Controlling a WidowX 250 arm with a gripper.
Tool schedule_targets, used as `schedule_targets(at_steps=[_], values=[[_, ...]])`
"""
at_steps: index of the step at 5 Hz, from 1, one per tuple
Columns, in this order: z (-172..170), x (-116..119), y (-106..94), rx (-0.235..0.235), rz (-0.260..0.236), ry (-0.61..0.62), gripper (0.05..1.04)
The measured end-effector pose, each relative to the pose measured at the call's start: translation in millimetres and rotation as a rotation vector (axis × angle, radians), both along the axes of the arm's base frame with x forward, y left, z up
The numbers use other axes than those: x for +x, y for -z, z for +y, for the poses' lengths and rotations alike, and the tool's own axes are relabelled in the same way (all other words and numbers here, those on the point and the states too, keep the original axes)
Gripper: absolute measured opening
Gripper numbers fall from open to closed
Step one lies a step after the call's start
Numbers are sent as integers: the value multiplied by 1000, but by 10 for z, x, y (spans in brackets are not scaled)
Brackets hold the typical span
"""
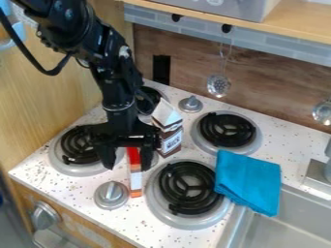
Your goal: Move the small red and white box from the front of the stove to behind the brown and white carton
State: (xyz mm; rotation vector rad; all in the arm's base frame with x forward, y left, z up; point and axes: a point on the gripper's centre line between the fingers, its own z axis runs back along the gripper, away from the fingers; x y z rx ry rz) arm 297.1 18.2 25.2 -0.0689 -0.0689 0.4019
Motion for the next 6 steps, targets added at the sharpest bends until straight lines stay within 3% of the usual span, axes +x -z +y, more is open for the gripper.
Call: schedule_targets(at_steps=[2, 4, 6], values=[[21, 0, 1, 7, 5, 6, 1000], [58, 106, 212, 22, 42, -34, 962], [72, 171, 310, 23, 56, -69, 420]])
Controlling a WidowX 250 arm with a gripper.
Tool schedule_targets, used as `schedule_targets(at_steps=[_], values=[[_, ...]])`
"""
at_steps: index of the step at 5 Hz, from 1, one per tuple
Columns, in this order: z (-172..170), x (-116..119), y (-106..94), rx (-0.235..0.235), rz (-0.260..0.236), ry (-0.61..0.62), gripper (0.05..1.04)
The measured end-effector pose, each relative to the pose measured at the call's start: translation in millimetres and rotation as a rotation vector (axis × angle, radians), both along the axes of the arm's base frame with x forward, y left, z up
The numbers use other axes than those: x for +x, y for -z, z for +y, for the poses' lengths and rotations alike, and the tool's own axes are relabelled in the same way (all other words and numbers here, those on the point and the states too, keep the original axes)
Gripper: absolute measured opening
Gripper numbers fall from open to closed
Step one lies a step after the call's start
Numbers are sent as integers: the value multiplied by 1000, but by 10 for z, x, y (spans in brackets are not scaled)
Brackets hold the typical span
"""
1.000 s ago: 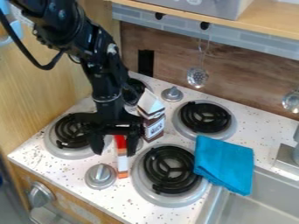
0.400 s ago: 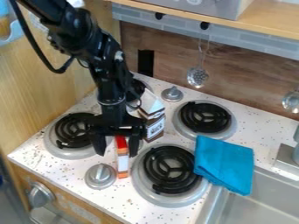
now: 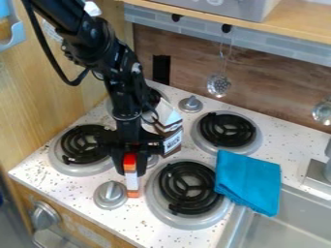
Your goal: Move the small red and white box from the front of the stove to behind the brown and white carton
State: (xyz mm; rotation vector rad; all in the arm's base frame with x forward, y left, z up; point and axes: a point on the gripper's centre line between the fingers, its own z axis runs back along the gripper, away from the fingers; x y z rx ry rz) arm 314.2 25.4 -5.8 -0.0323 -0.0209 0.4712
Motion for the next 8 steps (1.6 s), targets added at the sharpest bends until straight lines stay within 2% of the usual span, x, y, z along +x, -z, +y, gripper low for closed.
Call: schedule_targets(at_steps=[2, 3, 4, 5, 8], values=[[-25, -46, -17, -20, 40, -12, 409], [50, -12, -76, -46, 44, -40, 409], [245, 57, -159, -49, 31, -109, 409], [384, 210, -318, -46, -3, -151, 409], [680, 573, -255, -58, 11, -222, 409]])
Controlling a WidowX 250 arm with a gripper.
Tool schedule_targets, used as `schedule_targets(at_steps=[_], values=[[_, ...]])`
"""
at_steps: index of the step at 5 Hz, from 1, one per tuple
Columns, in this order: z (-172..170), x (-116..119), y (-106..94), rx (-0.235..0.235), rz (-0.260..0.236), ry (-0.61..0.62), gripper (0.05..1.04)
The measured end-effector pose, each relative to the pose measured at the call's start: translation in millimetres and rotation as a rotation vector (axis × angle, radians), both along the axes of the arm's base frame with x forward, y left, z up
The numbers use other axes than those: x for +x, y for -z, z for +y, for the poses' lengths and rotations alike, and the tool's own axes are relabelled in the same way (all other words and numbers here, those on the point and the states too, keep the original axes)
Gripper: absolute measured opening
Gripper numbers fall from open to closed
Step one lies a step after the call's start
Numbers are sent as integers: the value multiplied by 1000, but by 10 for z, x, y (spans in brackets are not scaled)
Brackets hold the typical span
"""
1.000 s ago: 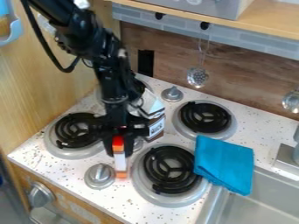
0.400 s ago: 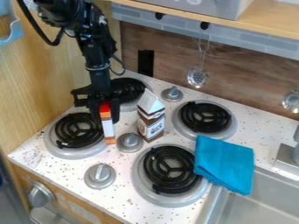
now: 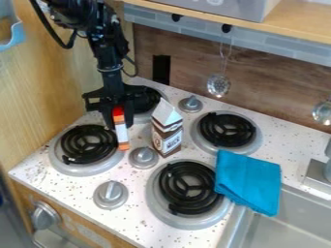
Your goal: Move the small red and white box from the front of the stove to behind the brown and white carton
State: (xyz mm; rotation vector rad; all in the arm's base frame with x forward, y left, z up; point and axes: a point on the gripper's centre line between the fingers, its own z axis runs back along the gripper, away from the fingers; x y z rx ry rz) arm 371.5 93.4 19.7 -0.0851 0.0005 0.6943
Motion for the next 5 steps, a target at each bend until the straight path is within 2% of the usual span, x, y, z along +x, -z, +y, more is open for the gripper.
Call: schedule_targets(at_steps=[1, 4, 5], values=[[29, 136, 34, -13, 7, -4, 409], [62, 457, -36, -7, -26, -36, 409], [-17, 538, 87, 7, -10, -23, 409]])
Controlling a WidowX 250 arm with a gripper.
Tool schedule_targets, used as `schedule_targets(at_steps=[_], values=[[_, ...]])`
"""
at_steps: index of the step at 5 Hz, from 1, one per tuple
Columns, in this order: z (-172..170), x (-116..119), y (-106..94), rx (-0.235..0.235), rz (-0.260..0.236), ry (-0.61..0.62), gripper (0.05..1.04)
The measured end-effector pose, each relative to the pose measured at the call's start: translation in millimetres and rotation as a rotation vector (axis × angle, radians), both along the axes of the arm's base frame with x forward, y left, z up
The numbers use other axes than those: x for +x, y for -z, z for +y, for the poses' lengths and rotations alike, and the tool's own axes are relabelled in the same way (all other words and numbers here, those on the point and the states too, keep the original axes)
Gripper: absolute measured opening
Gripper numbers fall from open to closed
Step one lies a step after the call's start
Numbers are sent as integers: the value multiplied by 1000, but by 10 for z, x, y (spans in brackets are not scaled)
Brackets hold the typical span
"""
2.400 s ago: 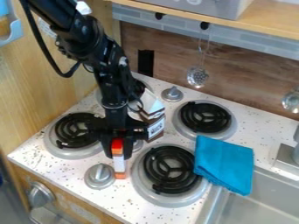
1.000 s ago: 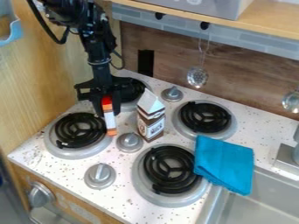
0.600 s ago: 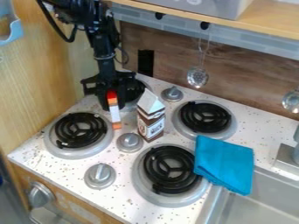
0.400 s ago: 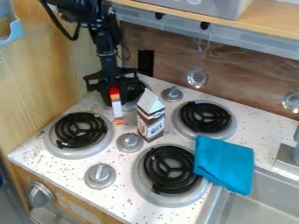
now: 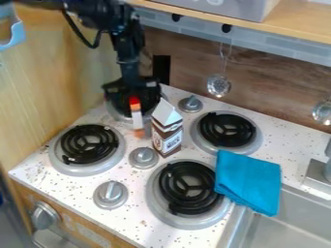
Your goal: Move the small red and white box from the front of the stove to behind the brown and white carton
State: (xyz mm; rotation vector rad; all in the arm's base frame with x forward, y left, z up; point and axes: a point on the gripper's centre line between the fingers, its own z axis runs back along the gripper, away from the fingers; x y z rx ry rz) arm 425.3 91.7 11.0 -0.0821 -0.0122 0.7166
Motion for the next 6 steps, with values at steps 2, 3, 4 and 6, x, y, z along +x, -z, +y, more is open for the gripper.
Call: schedule_targets(at_steps=[2, 3, 4, 6], values=[[-226, 186, 141, 37, -2, 10, 409], [-238, 232, 156, 60, -5, 1, 452], [-243, 254, 179, 67, -3, -5, 799], [-285, 197, 179, 47, -2, 3, 1009]])
